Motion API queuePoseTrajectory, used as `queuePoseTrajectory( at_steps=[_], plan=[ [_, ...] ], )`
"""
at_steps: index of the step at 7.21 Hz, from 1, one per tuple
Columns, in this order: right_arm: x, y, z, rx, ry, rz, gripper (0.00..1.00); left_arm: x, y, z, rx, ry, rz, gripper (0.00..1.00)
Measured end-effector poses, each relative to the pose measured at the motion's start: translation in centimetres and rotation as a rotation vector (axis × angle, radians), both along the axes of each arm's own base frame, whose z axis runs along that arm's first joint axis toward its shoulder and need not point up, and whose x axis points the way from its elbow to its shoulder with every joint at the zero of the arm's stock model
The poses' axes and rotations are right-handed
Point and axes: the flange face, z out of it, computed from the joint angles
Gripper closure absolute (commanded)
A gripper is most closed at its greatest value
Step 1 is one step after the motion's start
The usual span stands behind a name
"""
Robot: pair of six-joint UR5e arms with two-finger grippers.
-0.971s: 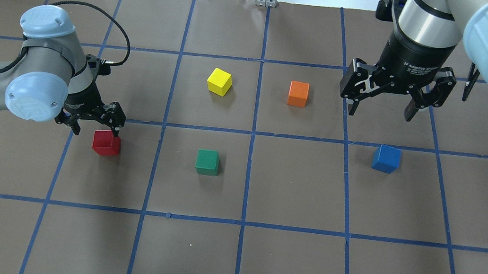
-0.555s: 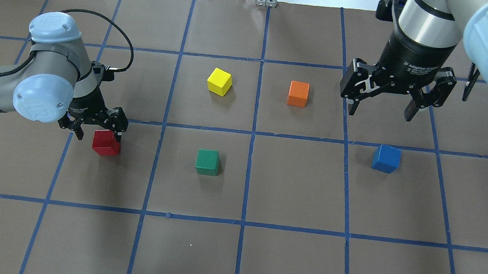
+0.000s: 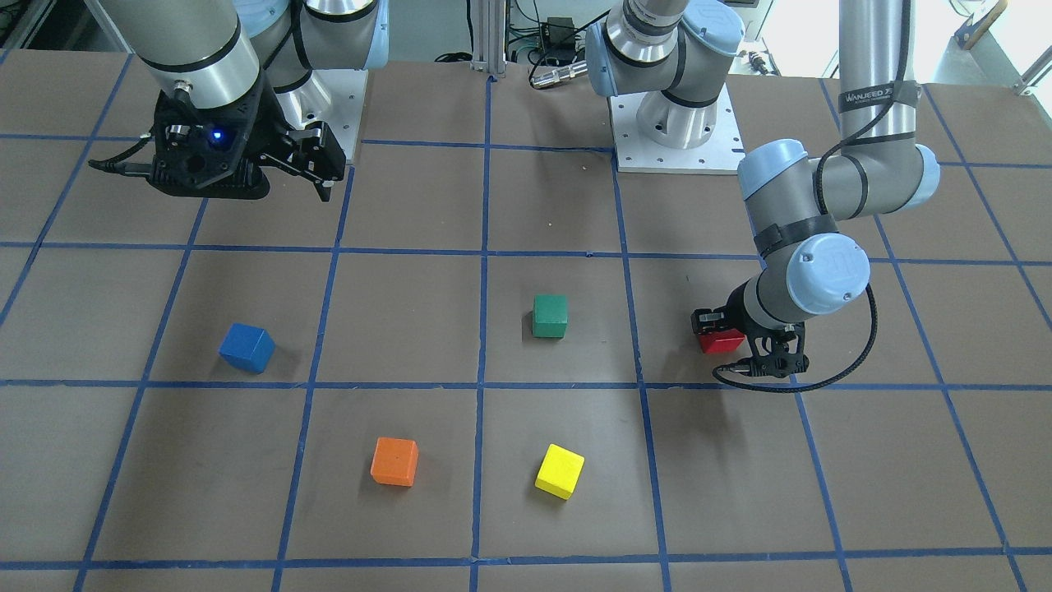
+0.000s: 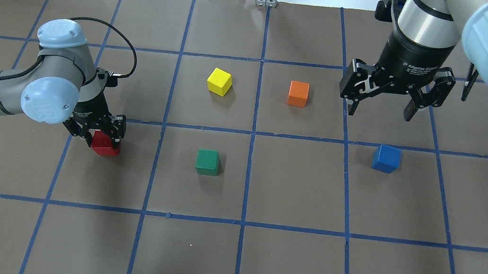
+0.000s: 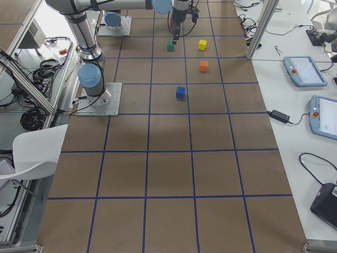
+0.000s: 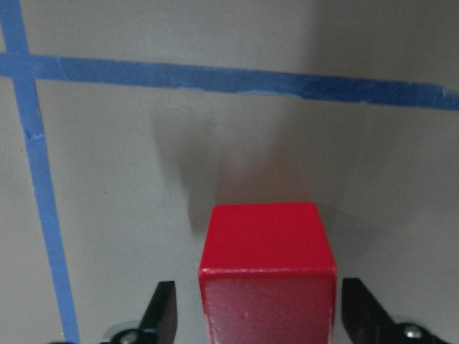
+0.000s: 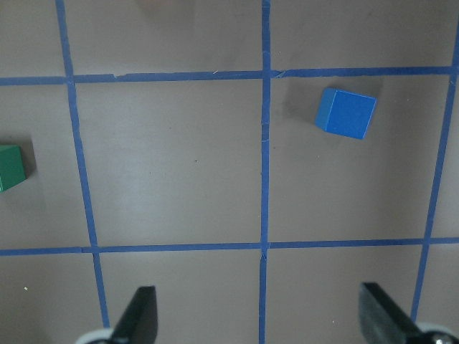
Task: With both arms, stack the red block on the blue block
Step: 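Close the left gripper on the red cube and lift it, then carry the red cube with the left gripper toward the table center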
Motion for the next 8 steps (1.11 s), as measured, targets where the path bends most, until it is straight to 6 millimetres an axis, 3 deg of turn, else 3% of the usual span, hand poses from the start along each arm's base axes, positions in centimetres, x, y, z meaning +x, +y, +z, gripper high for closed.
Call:
queuePoseTrajectory(
  at_steps=[2, 4, 6, 8],
  plan=[
    [0.0, 0.0, 0.0, 0.000, 0.000, -0.001, 0.00, 0.4, -0.4, 1.4, -0.014, -0.081, -0.029, 1.00],
    [0.0, 0.1, 0.1, 0.001, 0.001, -0.002, 0.00, -1.1, -2.0, 6.1, -0.054, -0.115, -0.065, 1.00],
    [0.0, 0.1, 0.1, 0.000, 0.001, 0.001, 0.00, -5.3, -4.3, 11.4, -0.058, -0.084, -0.124, 1.00],
    [0.0, 0.2, 0.2, -0.001, 0.001, 0.006, 0.00, -10.2, -5.5, 13.9, -0.079, 0.011, -0.089, 1.00]
  ],
)
